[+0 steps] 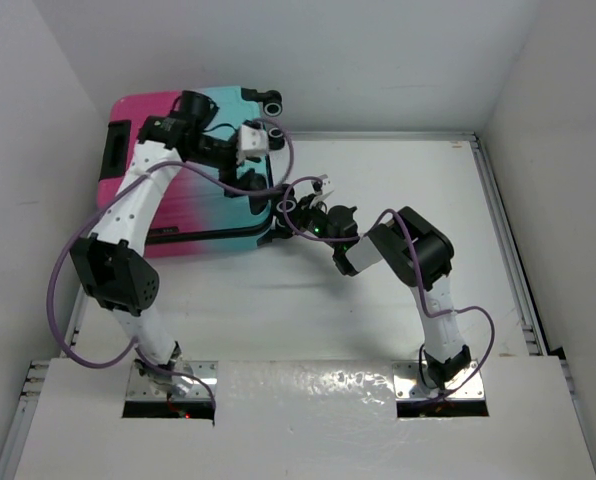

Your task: Pack the luggage

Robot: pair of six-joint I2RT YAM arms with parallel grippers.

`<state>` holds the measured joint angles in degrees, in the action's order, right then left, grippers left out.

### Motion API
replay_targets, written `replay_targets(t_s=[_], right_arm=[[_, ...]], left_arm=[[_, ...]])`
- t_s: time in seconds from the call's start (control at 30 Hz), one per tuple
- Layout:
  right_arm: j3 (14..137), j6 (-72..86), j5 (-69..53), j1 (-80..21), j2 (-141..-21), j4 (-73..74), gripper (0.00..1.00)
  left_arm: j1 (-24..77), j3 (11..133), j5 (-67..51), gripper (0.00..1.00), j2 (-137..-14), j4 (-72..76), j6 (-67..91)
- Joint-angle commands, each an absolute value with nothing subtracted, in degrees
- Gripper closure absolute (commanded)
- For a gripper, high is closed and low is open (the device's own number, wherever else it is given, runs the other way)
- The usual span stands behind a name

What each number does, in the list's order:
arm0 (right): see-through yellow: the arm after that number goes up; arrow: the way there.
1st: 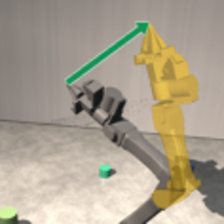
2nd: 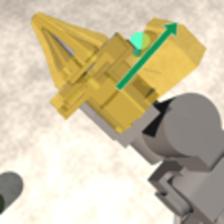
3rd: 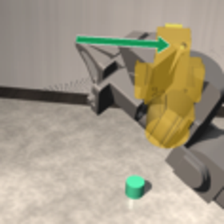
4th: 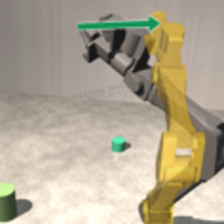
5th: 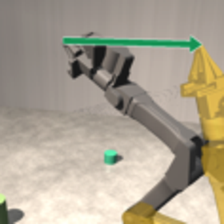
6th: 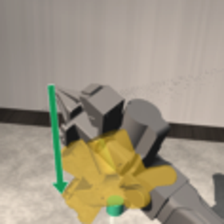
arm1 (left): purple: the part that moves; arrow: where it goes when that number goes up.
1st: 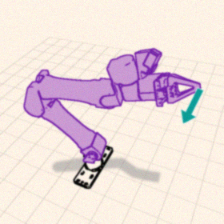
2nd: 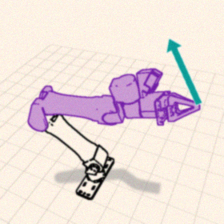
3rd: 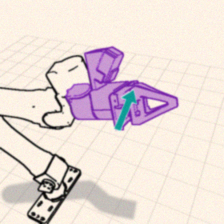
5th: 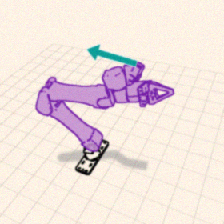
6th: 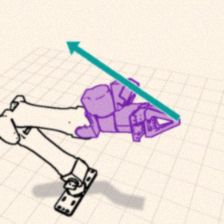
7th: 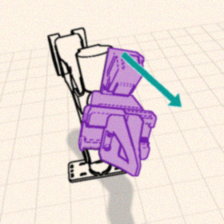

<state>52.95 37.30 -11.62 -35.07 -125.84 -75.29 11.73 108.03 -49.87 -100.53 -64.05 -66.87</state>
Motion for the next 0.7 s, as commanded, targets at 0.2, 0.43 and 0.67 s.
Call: replay_targets(t_s=[0.2,0.43,0.67], right_arm=[[52.6,37.3,-18.5,-37.4,-122.9,-76.6,1.0],[52.7,37.0,-18.5,-37.4,-123.0,-76.4,1.0],[53.3,36.6,-18.7,-37.4,-122.8,-75.8,1.0]], left_arm=[[22.1,107.4,-37.9,0.0,-102.5,-63.3,-70.8],[24.4,106.5,-32.7,0.0,-104.5,-58.2,-67.0],[27.2,105.6,-31.0,0.0,-107.5,-55.4,-63.5]])
